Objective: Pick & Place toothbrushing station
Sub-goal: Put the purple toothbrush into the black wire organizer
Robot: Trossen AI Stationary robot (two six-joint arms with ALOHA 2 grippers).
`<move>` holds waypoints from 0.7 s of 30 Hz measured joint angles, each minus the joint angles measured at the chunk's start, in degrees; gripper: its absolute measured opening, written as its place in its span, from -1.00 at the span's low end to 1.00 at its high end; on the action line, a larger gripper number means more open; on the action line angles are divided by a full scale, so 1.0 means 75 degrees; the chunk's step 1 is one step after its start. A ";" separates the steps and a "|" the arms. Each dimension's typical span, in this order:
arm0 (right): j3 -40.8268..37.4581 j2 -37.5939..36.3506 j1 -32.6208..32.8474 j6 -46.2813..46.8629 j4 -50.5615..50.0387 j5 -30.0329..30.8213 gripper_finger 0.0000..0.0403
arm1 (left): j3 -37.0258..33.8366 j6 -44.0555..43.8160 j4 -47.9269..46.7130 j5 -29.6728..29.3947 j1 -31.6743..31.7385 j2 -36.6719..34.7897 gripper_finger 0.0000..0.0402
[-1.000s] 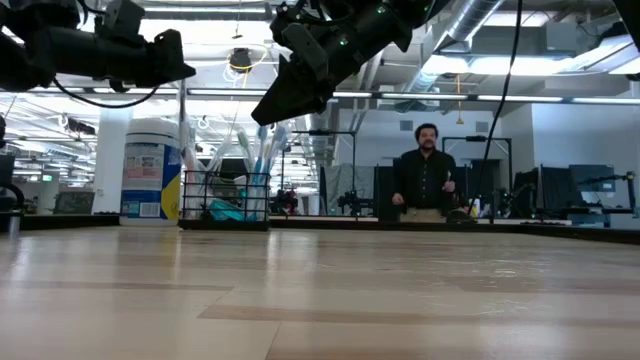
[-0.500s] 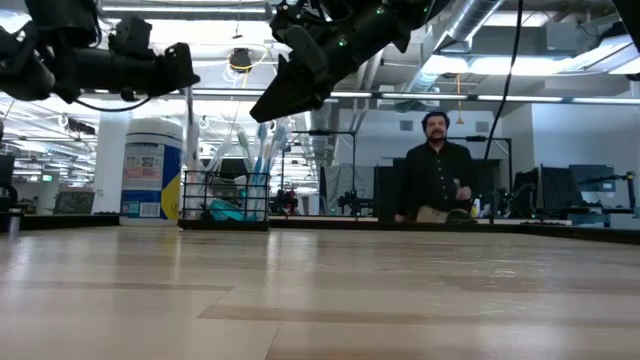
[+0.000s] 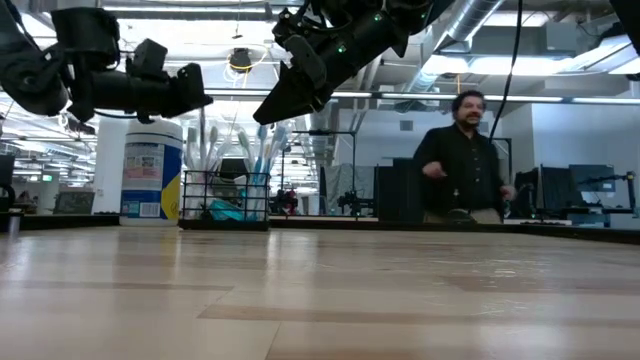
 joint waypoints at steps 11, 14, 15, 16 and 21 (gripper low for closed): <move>0.0000 0.0003 -0.0032 -0.0003 -0.0095 0.0000 -0.40 | 0.0003 -0.0050 0.0105 0.0030 0.0010 0.0648 -0.97; 0.0000 0.0003 -0.0032 0.0003 -0.0124 0.0000 -0.39 | 0.0003 -0.0047 0.0100 0.0025 0.0010 0.0648 -0.97; 0.0000 0.0003 -0.0032 0.0000 -0.0138 0.0000 -0.39 | 0.0003 -0.0042 0.0094 -0.0010 0.0010 0.0648 -0.97; 0.0000 0.0003 -0.0032 0.0001 -0.0173 0.0000 -0.39 | 0.0003 -0.0032 0.0081 -0.0099 0.0010 0.0648 -0.97; 0.0000 0.0003 -0.0032 0.0017 -0.0294 0.0000 -0.40 | 0.0003 -0.0075 -0.0270 -0.0192 0.0010 0.0648 -0.97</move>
